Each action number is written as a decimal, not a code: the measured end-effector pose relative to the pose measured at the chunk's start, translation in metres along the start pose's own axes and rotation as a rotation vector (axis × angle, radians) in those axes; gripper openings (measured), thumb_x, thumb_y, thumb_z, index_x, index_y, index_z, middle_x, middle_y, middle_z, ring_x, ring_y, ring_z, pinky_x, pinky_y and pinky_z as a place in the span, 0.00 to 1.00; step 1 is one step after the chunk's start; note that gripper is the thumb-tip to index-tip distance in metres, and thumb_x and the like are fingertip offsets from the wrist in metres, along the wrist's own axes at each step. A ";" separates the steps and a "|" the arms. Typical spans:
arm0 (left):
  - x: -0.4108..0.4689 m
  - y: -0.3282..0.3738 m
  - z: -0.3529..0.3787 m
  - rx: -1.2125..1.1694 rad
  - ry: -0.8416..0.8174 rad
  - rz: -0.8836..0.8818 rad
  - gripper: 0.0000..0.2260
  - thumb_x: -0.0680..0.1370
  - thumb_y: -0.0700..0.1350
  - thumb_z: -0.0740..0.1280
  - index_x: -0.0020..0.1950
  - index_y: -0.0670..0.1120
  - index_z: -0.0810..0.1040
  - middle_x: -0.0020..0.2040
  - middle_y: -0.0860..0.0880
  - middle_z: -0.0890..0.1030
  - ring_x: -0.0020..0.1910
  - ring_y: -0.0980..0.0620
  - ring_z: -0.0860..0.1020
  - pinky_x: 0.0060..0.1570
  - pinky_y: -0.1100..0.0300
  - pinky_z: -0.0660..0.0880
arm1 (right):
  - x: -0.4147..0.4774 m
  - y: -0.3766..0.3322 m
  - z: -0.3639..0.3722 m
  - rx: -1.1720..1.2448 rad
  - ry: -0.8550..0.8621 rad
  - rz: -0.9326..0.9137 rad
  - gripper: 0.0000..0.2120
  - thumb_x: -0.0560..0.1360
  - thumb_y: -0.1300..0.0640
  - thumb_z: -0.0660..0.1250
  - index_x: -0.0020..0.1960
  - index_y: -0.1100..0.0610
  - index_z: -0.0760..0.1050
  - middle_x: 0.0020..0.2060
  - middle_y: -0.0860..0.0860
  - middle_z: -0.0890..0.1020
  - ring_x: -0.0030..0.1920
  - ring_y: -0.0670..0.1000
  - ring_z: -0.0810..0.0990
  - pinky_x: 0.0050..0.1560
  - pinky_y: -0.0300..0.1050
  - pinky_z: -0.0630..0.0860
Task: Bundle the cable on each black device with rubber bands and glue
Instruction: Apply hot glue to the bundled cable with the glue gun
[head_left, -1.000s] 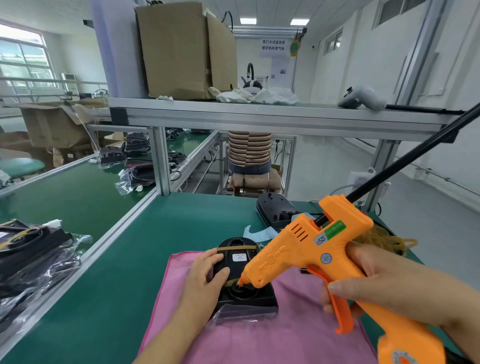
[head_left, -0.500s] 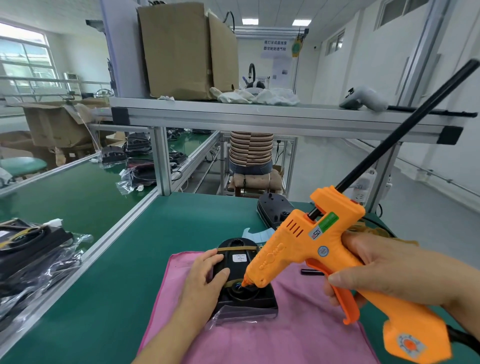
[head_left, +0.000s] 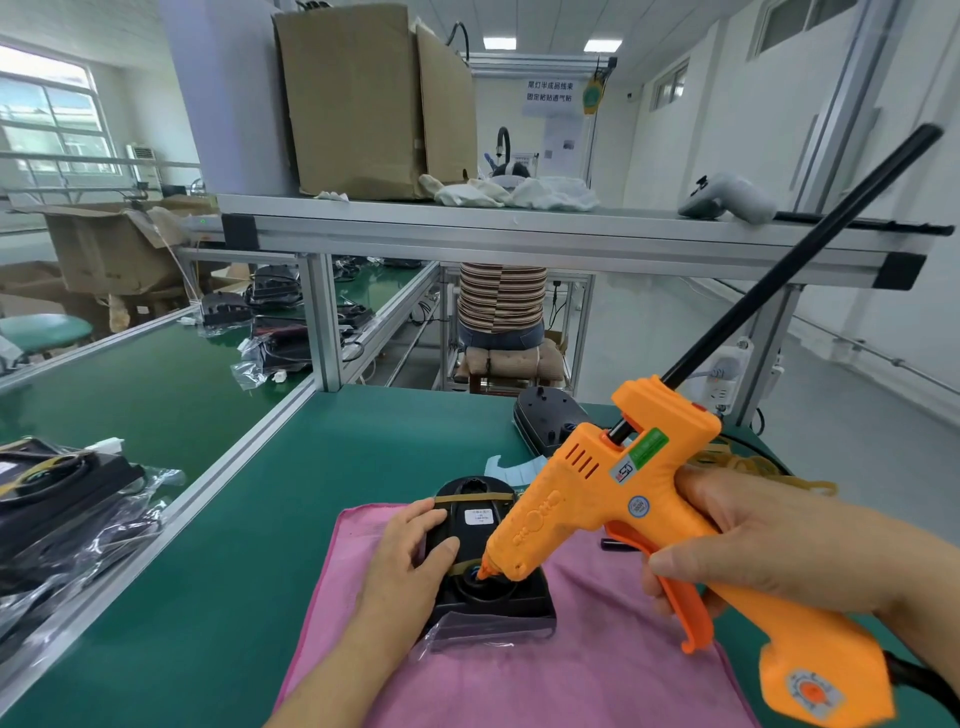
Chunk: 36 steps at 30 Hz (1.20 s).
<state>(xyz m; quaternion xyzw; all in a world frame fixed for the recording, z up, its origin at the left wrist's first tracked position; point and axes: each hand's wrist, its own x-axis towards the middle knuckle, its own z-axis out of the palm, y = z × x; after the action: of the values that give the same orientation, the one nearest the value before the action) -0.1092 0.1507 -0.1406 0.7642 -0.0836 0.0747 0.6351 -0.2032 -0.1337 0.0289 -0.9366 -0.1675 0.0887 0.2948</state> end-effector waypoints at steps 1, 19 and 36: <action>0.000 0.000 0.000 0.000 -0.001 -0.002 0.13 0.78 0.39 0.69 0.59 0.54 0.78 0.60 0.67 0.73 0.60 0.68 0.71 0.51 0.79 0.67 | 0.000 0.000 0.000 -0.002 -0.002 -0.001 0.15 0.69 0.34 0.70 0.45 0.44 0.76 0.36 0.42 0.80 0.35 0.42 0.78 0.41 0.41 0.76; 0.000 -0.001 0.000 0.040 0.000 0.009 0.13 0.78 0.42 0.69 0.61 0.54 0.78 0.61 0.68 0.72 0.60 0.74 0.70 0.51 0.81 0.66 | 0.000 -0.011 -0.001 0.013 -0.027 -0.016 0.11 0.71 0.38 0.69 0.44 0.45 0.75 0.35 0.39 0.78 0.41 0.52 0.80 0.46 0.50 0.78; -0.001 0.002 0.000 0.038 0.004 0.016 0.13 0.77 0.40 0.69 0.59 0.54 0.78 0.61 0.68 0.72 0.62 0.68 0.70 0.56 0.75 0.65 | 0.002 -0.022 0.003 0.174 0.011 -0.001 0.10 0.69 0.44 0.75 0.43 0.47 0.77 0.35 0.43 0.81 0.36 0.45 0.78 0.40 0.40 0.77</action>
<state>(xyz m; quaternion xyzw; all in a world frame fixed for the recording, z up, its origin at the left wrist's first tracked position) -0.1102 0.1500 -0.1388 0.7753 -0.0871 0.0831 0.6201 -0.2082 -0.1148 0.0395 -0.9077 -0.1581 0.0975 0.3763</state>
